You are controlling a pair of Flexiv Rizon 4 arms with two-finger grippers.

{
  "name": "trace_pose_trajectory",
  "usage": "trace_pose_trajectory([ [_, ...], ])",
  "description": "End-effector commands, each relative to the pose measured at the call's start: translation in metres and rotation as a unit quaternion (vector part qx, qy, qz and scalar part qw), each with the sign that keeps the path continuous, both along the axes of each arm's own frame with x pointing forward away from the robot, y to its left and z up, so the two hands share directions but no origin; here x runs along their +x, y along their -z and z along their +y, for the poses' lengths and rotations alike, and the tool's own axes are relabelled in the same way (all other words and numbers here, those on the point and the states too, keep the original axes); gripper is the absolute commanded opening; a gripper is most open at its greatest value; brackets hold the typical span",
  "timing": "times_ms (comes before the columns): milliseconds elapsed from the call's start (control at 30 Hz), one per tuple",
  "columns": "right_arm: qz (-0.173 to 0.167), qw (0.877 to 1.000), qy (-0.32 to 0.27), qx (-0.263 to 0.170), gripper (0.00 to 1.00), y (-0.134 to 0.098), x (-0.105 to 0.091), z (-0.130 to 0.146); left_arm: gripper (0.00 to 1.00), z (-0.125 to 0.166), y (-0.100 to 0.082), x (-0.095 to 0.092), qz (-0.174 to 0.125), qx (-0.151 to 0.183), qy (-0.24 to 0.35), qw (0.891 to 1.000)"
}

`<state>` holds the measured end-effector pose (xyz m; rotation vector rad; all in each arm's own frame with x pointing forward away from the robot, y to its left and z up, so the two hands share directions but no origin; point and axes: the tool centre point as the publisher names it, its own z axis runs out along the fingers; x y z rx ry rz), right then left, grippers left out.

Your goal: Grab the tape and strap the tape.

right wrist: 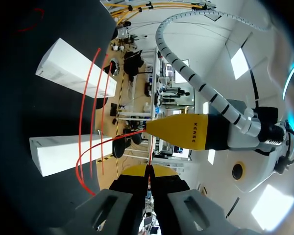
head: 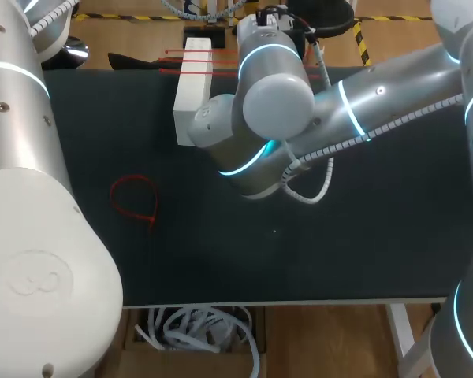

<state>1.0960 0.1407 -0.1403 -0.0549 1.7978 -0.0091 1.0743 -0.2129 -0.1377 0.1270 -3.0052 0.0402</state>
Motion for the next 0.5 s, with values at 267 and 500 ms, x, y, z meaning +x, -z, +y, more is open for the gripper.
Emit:
trace_pose_trajectory([
  [267,0.006,1.000,-0.004,-0.006,0.00,-0.0002,-0.0010,0.0037,0.00,-0.0013,-0.0021,0.0018,0.002,0.003,0.000,1.000],
  [500,0.010,1.000,-0.009,-0.006,0.00,0.0018,-0.0035,0.0062,0.00,-0.0013,-0.0021,0.0018,0.002,0.003,0.000,1.000],
])
